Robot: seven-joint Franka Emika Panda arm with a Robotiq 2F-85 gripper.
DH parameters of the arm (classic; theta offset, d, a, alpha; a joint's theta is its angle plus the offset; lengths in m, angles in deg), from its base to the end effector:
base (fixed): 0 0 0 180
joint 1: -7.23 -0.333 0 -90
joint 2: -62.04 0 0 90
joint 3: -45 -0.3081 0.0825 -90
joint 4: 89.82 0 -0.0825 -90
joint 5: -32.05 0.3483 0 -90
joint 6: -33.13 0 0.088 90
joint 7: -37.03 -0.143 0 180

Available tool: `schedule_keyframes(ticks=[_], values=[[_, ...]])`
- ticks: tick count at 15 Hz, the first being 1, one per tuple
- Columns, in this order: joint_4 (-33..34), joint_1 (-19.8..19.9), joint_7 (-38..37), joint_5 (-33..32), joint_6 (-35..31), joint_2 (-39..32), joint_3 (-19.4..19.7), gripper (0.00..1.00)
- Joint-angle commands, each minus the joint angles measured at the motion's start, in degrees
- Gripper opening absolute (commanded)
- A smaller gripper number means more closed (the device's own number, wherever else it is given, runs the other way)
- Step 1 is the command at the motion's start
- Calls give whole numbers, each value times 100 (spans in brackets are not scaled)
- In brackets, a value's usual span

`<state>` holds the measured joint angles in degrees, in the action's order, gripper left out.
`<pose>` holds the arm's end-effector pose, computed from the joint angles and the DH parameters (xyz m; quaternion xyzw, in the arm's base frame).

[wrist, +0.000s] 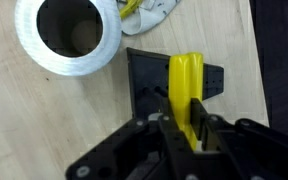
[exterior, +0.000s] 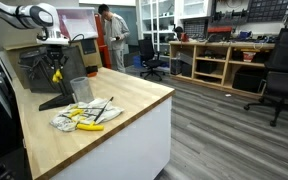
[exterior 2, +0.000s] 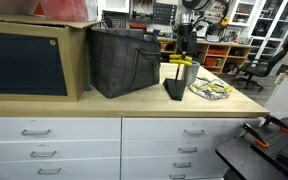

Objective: Remove one black object from the black stand

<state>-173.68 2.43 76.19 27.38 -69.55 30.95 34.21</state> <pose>0.6194 0.1456 0.3281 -0.8811 -0.4616 0.0976 0.0315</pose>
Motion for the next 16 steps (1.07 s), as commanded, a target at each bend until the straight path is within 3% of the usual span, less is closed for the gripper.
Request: schedule_keyframes(ticks=[1,16], values=[[-136,34,-75,97,-148,337,31,6],[-454,309,-602,579,-437,1251,109,6]])
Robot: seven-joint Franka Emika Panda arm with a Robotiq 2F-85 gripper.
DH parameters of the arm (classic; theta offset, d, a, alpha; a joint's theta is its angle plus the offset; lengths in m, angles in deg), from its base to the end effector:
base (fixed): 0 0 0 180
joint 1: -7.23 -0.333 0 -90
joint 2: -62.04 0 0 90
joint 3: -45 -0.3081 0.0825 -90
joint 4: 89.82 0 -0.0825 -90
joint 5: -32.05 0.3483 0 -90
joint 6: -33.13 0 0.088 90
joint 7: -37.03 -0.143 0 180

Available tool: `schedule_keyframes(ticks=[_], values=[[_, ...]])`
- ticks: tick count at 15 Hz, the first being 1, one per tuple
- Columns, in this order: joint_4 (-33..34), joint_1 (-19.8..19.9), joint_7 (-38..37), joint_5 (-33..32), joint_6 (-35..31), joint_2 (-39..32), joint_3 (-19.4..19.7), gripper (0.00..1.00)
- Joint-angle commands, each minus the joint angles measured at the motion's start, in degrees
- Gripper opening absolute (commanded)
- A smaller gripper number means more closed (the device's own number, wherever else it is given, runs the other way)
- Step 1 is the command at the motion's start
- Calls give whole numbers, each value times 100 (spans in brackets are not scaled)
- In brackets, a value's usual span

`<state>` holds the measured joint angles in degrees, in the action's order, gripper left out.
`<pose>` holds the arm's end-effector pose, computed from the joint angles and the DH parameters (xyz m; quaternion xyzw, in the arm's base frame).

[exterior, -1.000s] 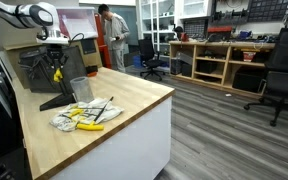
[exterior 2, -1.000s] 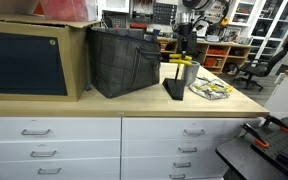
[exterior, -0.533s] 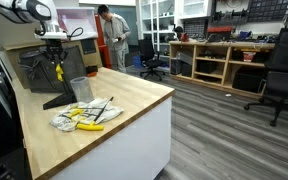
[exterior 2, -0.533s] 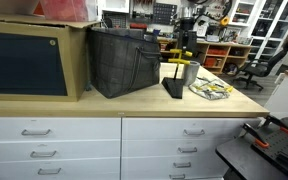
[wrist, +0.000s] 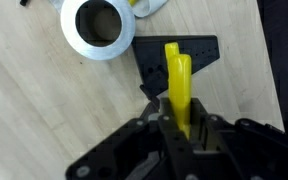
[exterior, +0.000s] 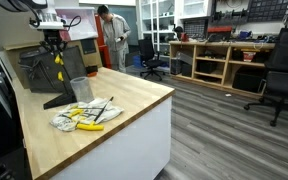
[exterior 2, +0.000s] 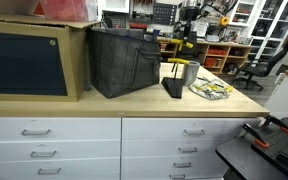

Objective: Remove one black object from the black stand

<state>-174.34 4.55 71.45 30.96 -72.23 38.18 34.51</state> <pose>0.6236 0.1281 0.4060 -0.9160 -0.3995 0.0174 0.0317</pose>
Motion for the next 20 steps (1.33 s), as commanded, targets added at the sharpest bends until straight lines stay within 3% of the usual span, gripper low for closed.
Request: schedule_keyframes(ticks=[1,9,16,20], values=[[-415,133,-149,264,-144,609,106,6],[-333,487,-531,604,552,709,545,6],[-567,706,-1653,1076,-306,905,917,6],[-730,662,-2166,878,-684,1116,1031,6]])
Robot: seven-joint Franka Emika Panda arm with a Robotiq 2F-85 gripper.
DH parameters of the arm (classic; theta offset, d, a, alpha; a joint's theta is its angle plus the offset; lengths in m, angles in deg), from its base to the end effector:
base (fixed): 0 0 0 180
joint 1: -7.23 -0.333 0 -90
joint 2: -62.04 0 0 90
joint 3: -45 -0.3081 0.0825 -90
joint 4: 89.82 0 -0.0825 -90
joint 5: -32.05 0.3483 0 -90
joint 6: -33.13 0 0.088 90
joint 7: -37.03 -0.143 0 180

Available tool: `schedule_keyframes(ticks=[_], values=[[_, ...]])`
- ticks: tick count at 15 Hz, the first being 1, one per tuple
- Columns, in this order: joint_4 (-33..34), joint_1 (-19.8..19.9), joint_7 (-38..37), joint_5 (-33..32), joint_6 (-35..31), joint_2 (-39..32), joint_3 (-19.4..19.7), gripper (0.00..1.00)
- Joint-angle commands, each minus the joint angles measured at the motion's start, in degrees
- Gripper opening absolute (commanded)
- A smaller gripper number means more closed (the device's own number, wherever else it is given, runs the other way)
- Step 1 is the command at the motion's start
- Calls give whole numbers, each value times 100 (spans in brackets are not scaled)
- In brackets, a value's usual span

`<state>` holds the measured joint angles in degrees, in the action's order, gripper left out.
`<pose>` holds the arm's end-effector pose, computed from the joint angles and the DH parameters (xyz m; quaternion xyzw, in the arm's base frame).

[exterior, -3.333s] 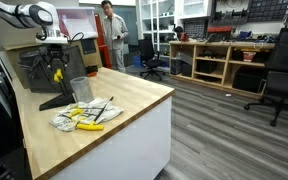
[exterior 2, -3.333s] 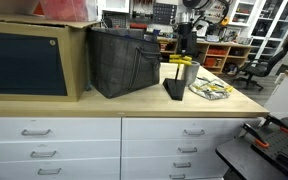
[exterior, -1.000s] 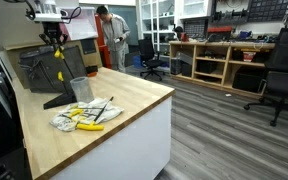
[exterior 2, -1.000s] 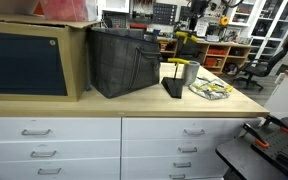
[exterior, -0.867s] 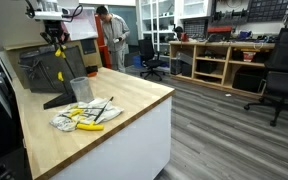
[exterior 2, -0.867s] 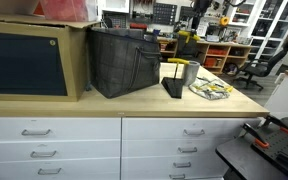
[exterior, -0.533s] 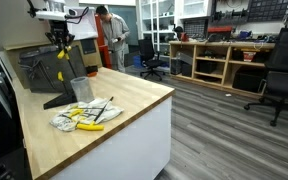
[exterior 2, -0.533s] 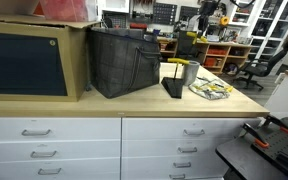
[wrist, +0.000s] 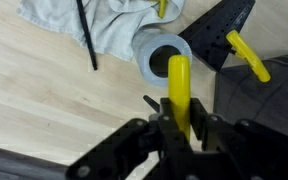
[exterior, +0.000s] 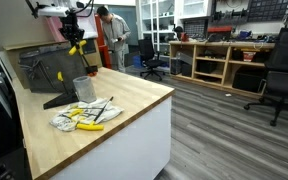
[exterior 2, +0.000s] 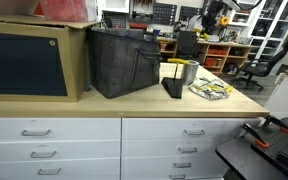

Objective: Remove one black object from the black stand

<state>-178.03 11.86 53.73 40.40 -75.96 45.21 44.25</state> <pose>0.6237 -0.0276 0.4580 -0.9928 -0.0897 -0.0474 0.0640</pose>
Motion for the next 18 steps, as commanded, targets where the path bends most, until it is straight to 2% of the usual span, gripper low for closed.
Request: schedule_keyframes(ticks=[1,3,6,13,15,18], values=[[-412,-124,-515,-231,-391,454,79,6],[-570,-270,-774,-745,-583,571,100,6],[-861,-589,-1418,-2093,-874,585,132,6],[-1862,-1209,-3005,-4907,-630,363,143,6],[-2224,-1278,-3020,-5388,-498,335,55,6],[-2814,-1307,-2718,-5773,-537,388,-90,6]])
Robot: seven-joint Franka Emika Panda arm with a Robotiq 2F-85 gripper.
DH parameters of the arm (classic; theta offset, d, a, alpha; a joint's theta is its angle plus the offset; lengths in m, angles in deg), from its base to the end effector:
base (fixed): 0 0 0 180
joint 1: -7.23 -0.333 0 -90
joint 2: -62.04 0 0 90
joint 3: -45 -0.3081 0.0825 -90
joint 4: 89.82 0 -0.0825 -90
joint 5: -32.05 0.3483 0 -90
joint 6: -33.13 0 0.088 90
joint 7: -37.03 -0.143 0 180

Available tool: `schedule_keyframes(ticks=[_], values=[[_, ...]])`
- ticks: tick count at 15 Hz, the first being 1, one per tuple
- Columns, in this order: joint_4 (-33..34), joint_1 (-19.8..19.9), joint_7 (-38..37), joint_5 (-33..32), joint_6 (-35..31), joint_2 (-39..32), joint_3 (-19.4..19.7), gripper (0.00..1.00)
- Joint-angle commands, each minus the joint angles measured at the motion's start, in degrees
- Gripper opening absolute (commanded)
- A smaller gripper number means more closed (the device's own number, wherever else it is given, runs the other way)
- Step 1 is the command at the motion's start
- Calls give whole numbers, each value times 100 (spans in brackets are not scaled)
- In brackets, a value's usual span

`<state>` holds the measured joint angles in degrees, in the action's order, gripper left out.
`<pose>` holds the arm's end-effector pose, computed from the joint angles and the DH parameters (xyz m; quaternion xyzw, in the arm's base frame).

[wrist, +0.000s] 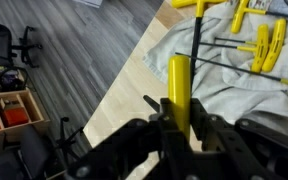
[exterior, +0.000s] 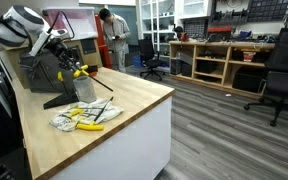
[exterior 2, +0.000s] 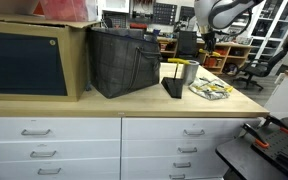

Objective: Remove one black object from the black stand

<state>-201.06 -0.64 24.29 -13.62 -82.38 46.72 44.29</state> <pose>0.5686 0.0196 0.3318 0.9246 0.1666 -0.0257 0.3417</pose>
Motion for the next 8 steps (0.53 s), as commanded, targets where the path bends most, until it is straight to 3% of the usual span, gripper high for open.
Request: schedule_keyframes(ticks=[1,8], values=[[-667,-47,288,-465,98,234,-130,6],[-1337,-42,1400,-940,145,241,-324,6]])
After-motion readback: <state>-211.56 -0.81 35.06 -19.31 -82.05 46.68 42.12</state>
